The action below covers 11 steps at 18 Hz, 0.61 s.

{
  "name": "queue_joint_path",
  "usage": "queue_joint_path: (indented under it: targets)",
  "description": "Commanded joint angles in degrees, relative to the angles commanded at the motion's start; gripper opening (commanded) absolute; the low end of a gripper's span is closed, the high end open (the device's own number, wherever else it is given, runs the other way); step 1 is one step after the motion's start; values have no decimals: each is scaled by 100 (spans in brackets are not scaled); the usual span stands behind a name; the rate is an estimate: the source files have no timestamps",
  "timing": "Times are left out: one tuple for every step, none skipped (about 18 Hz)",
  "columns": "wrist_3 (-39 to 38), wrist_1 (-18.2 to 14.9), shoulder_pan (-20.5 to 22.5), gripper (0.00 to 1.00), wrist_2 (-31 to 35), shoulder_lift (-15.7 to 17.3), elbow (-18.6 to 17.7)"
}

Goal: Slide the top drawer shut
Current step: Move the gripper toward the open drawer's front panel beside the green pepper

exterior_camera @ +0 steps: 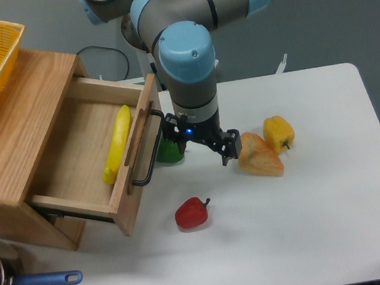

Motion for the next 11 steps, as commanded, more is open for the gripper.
queue_joint_path:
  targets:
    - [0,-18,0,100,-45,9,0]
    - [0,-79,0,100,-54,18,9]
    - [0,-149,9,100,-54,18,17]
    - [0,-211,18,100,-62,26,35]
    - [9,-237,26,100,-71,26,44]
    - [0,-246,61,100,-141,26,44]
    - [0,-264,105,100,-272,26,44]
    - [0,-308,114,100,-369,18,44]
    - [0,-334,149,100,-414,18,35]
    - [-9,-343,158,100,-440,26,26]
    - [-9,-352,167,100,-449,26,18]
